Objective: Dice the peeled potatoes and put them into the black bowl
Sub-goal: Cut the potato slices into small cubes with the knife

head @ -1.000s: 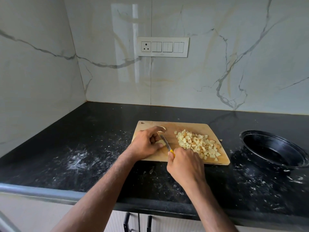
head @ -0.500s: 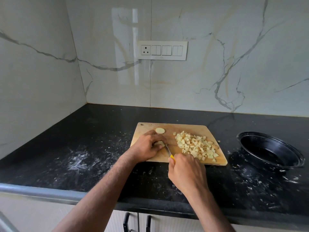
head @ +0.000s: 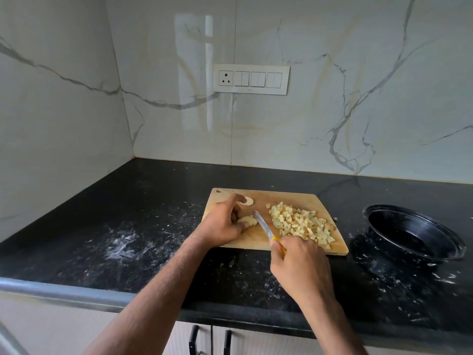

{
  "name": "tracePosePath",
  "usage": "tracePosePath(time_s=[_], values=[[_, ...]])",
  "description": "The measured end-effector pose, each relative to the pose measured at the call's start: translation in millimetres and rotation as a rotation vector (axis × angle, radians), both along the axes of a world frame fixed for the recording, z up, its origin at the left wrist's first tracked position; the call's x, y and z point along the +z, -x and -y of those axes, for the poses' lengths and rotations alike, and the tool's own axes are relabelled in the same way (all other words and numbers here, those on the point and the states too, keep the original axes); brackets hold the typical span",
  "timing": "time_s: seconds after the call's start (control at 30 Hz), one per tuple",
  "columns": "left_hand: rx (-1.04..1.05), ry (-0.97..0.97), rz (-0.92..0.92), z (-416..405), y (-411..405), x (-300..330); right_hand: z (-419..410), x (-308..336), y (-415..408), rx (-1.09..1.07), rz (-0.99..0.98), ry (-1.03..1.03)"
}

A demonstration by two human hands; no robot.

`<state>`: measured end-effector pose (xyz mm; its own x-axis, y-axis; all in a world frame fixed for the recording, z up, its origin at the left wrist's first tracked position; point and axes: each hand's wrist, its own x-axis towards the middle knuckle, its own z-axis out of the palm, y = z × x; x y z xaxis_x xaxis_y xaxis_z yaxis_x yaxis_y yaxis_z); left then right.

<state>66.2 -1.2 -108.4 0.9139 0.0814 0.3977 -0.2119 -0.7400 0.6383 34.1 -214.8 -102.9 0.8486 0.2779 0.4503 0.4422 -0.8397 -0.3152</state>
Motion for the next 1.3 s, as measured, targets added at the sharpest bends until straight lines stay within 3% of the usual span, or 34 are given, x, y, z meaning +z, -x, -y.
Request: tracePosePath(time_s=[0.27, 0.67, 0.93, 1.13, 1.3], values=[[0.091, 0.089, 0.031, 0, 3, 1, -19, -9, -9, -0.002, 0.038, 0.041], [0.114, 0.046, -0.013, -1, 2, 1, -21, -1, -13, 0.046, -0.032, 0.062], [0.059, -0.012, 0.051, 1, 2, 1, -40, 6, -19, 0.038, -0.036, 0.109], [0.009, -0.132, 0.09, 0, 0, -3, -21, 2, -2, 0.054, -0.038, 0.127], [0.058, -0.056, 0.031, 2, 0, -2, 9, 5, 15, 0.041, -0.09, 0.103]])
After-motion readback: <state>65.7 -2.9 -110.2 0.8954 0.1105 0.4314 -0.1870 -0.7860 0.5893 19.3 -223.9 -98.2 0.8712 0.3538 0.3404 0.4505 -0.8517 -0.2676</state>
